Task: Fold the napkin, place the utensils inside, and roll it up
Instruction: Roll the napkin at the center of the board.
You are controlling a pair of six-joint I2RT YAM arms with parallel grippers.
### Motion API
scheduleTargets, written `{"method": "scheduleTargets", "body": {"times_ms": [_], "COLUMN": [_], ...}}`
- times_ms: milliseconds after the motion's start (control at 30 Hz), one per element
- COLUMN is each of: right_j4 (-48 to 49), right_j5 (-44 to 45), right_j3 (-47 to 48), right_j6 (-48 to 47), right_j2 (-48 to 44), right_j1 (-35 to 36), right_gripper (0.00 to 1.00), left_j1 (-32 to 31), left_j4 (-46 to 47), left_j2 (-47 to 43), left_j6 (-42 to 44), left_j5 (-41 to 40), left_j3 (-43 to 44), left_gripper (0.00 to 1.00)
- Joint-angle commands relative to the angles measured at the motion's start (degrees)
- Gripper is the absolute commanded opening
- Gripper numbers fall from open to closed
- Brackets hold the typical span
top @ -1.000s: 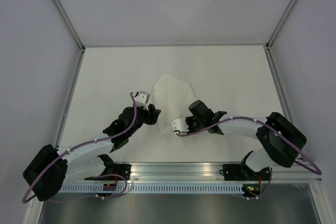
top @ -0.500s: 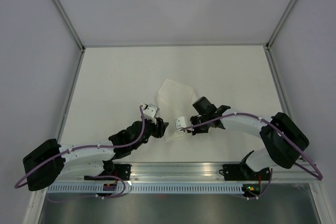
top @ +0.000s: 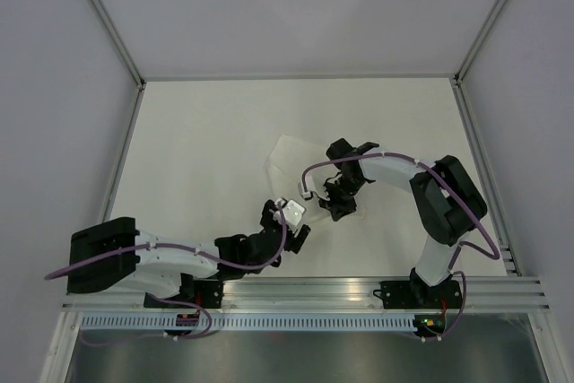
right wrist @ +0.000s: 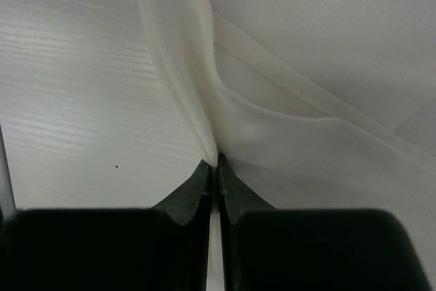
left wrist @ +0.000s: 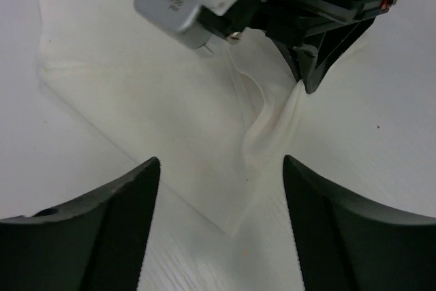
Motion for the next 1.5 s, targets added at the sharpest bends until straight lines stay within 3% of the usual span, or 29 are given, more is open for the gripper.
{"method": "scheduleTargets", "body": {"times_ms": [0,200,433,867,1133,1467], "right_j4": [-6.87,-7.84,-7.75,-6.96,-6.26,-5.38], "right_j5": [-3.03,-3.03,-3.30,-3.03,-2.86,-2.77], "right_j3": [2.27,3.32,4.11,4.82,4.47,3.85], "right_j6": [-3.74,-3.92,-3.48,-2.34,-1.81,-1.81], "right_j2": [2.09,4.37,6.57,7.63,8.07,7.89], "right_j1": [-0.98,-1.33,-1.68,-1.77,-1.77,-1.86], "right_gripper": [0.10,0.10,0.10,0.09,0.09,0.09], "left_j1": [-3.37,-5.22,-5.31,-3.21,-0.92,-0.74], "left_j4": [5.83,18.65,25.35,20.62,16.39,14.28], "left_j2": [5.47,14.35,16.28,27.18,29.12,31.76], "left_j6": [10.85,24.93,29.69,34.53,36.20,36.02], "left_j5": [-7.06,-2.59,7.16,14.72,18.33,16.05], "left_j3": [3.88,5.99,4.84,11.35,13.20,13.29], "left_gripper": [0.83,0.87,0.89,0.81,0.66,0.62]}}
